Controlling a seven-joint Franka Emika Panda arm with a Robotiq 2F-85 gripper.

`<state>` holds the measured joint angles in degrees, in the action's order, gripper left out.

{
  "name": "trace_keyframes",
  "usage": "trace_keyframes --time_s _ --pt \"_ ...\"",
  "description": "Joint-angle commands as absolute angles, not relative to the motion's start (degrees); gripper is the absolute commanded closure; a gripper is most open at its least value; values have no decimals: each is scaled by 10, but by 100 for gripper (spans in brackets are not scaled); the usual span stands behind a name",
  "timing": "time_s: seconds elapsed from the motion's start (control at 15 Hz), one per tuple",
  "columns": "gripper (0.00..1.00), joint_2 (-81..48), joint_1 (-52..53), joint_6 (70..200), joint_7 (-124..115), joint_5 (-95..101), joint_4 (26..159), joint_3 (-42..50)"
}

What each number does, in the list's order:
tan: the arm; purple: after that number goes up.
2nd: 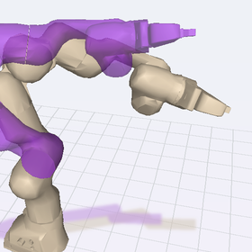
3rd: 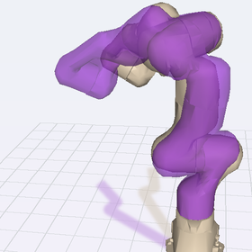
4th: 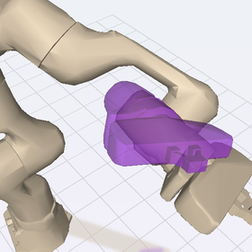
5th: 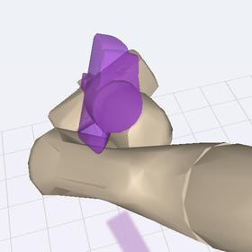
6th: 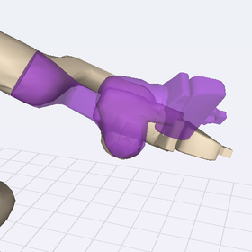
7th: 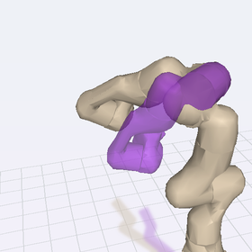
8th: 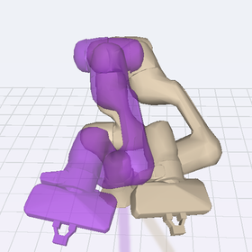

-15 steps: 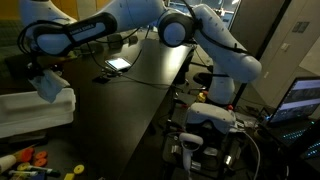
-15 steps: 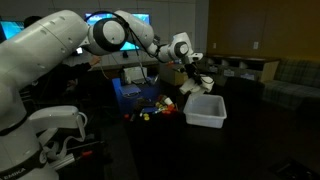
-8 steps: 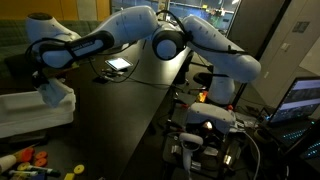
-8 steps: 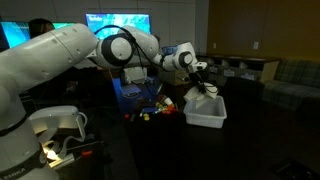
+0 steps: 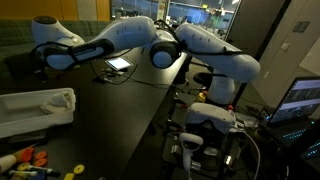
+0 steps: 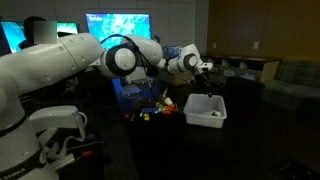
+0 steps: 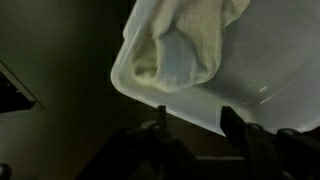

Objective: Use the white towel to move the objects on the table to the left, then put the towel in the bowl

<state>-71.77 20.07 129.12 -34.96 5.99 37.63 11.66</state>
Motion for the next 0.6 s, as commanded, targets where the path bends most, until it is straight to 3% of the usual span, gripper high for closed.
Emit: trace_keyframes --time_s 0.0,0.13,0.53 --pt "8 -710 190 1294 -347 52 353 112" --pt "0 -677 186 1280 -314 40 378 92" --pt "0 -541 158 1155 -149 -20 480 1"
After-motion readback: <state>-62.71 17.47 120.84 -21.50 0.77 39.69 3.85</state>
